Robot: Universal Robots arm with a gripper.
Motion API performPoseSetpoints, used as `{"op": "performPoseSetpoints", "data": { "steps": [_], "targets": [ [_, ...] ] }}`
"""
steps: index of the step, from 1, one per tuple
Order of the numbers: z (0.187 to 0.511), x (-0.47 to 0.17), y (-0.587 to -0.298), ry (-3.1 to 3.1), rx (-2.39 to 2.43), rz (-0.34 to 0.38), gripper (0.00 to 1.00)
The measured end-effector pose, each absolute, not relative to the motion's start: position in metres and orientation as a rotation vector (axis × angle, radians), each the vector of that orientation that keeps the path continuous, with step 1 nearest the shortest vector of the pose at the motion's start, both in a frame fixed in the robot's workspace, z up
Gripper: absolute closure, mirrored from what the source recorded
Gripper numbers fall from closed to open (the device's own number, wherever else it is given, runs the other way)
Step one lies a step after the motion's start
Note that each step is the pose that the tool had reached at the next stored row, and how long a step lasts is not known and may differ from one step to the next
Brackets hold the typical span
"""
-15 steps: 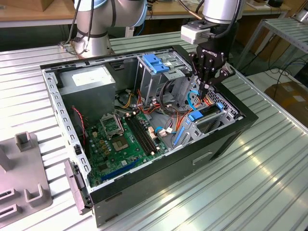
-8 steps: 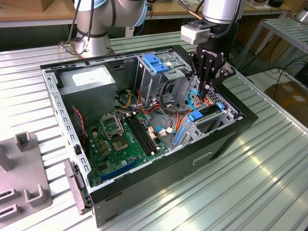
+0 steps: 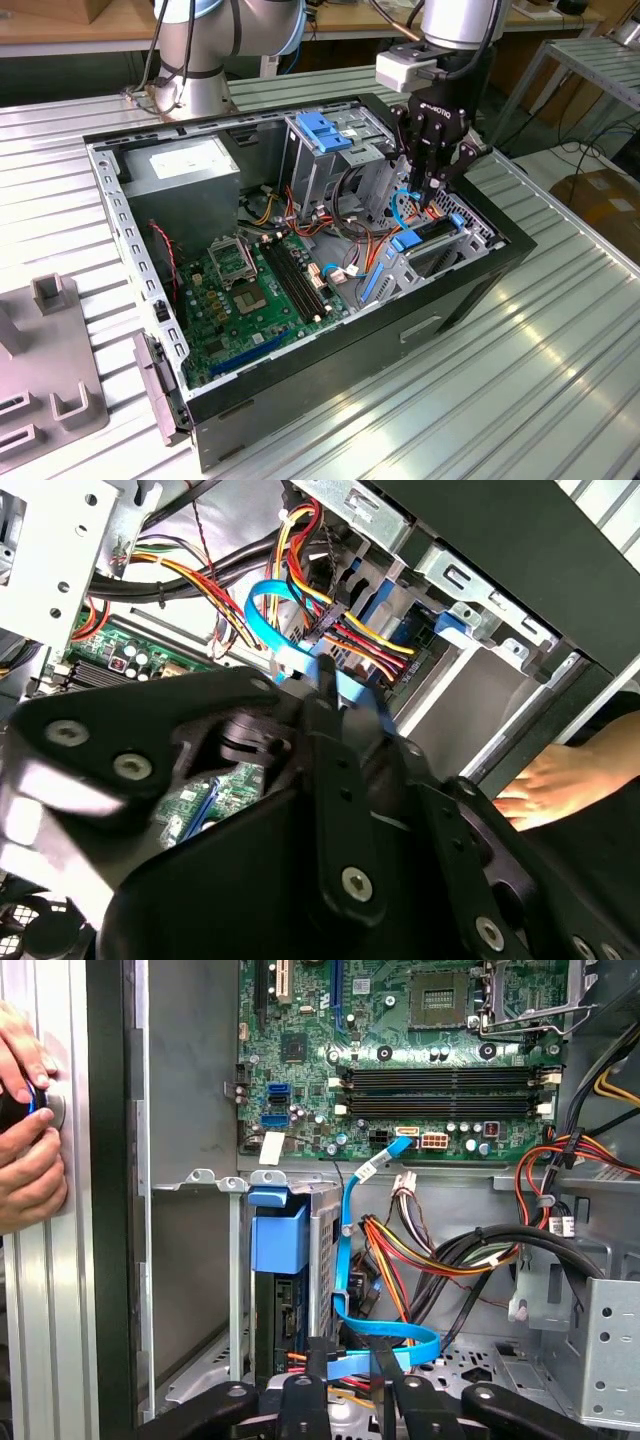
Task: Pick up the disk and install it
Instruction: 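Insert the second disk wire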
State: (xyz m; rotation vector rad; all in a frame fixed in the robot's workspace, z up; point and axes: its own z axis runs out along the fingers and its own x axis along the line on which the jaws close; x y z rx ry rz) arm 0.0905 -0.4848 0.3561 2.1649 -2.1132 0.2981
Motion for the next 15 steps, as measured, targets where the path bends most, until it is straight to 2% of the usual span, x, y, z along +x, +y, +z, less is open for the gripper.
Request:
{"op": "performPoseSetpoints", "data": {
  "steps": [1, 15],
  "targets": [
    [0.3562, 0.0905, -0.4849, -2.113, 2.165, 0.298, 0.69],
    [0.3634, 0.091, -0.4862, -2.104, 2.157, 0.308, 0.69]
  ]
}}
